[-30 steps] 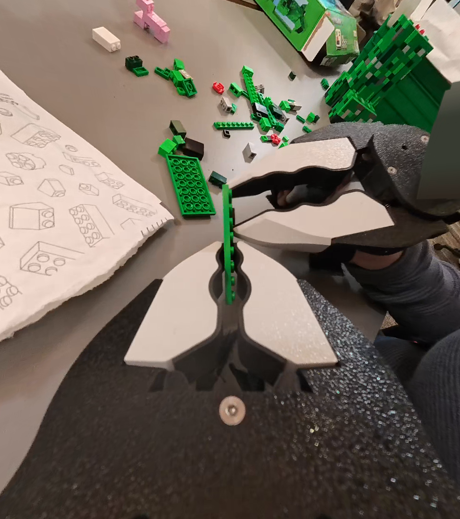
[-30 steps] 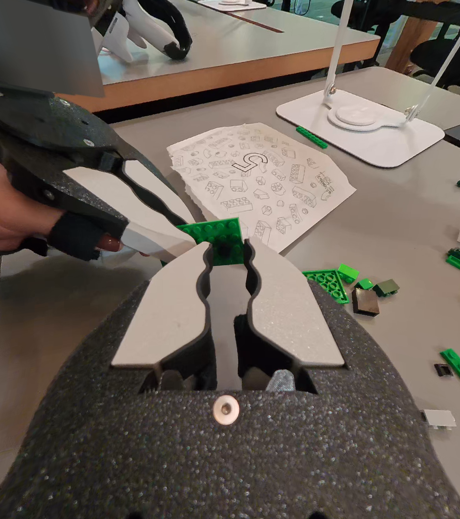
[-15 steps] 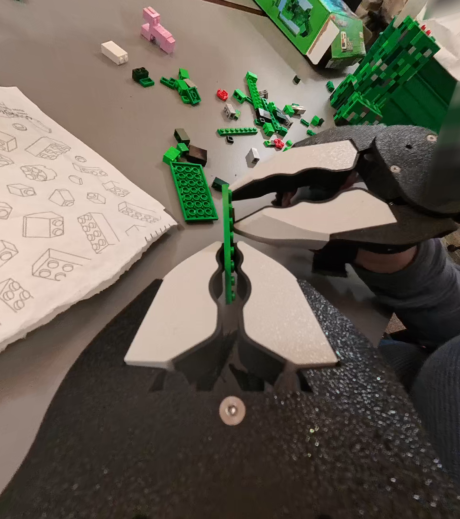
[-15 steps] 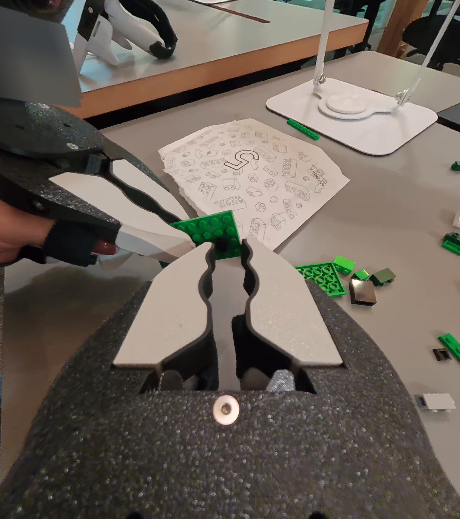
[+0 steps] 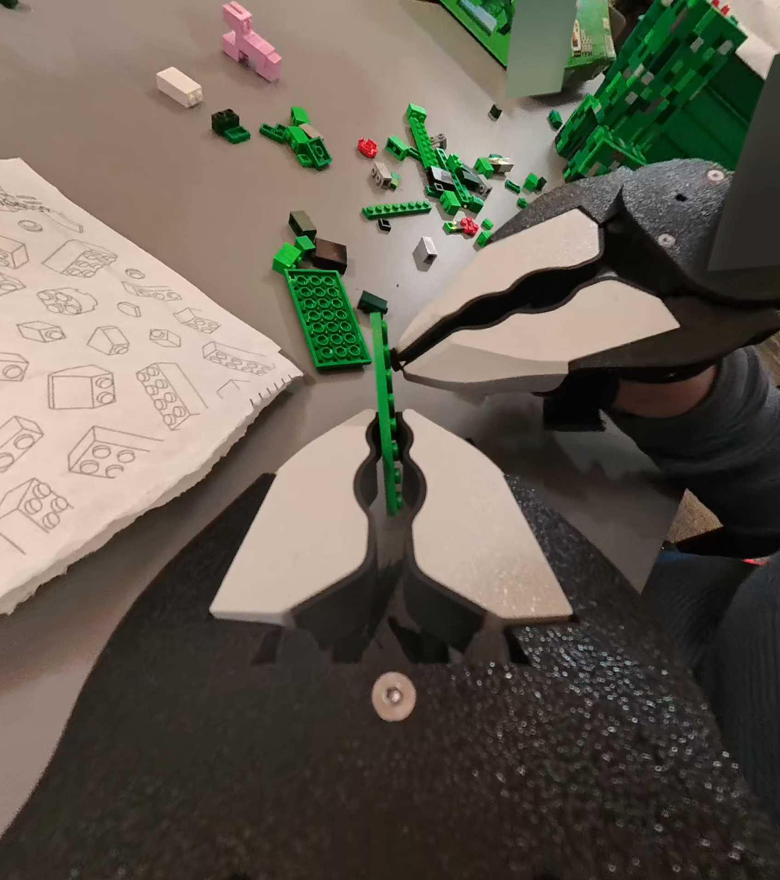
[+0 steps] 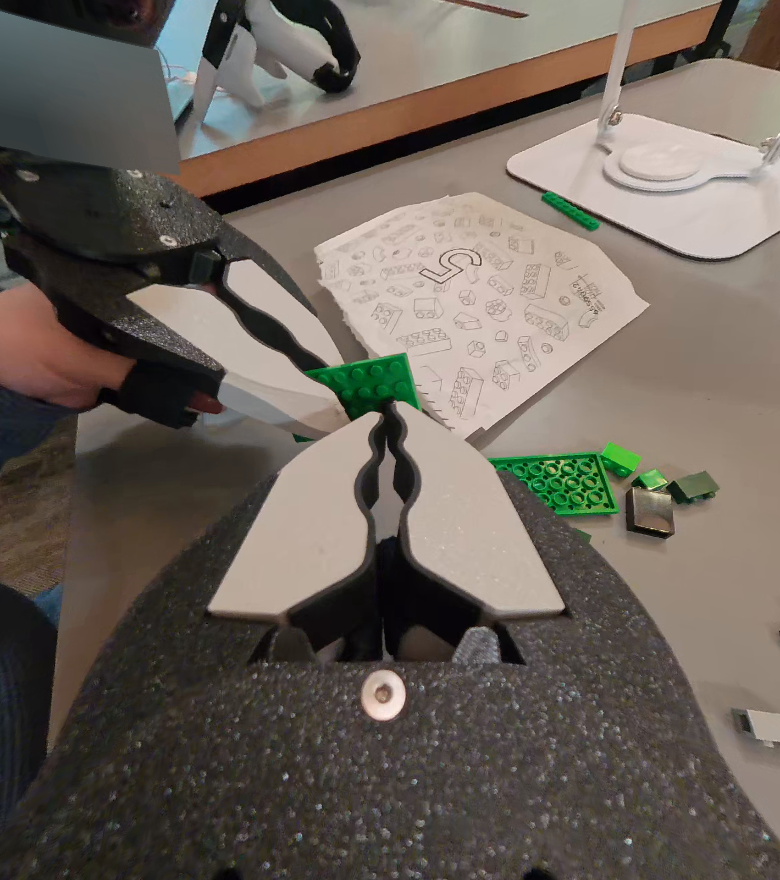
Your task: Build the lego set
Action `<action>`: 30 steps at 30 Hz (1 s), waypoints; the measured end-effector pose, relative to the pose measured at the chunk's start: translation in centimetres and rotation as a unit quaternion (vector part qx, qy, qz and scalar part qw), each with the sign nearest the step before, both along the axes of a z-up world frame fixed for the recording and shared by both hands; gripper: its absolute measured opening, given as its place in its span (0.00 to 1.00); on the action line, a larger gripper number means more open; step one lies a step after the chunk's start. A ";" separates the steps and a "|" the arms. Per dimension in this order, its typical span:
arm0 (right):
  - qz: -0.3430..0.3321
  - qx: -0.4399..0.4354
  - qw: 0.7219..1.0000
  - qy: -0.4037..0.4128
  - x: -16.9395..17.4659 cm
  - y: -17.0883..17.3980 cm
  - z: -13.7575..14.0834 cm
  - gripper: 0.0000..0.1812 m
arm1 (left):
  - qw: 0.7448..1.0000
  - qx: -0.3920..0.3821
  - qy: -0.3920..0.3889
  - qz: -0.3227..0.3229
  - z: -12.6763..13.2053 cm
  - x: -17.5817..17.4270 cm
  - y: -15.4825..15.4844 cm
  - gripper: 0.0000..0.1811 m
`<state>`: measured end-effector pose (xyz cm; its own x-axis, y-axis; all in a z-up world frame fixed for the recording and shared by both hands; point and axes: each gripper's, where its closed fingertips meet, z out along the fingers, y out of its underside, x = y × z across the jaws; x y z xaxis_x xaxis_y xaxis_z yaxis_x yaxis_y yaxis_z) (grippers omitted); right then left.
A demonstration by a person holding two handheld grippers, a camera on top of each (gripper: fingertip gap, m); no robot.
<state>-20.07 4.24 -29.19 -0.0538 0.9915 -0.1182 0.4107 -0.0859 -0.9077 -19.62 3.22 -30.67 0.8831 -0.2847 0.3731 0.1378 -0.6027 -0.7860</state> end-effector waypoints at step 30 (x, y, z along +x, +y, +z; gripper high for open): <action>0.180 -0.085 0.980 0.000 2.3 -2.0 0.5 0.11 | 0.978 -0.007 0.045 -0.202 -0.1 2.4 -1.8 0.03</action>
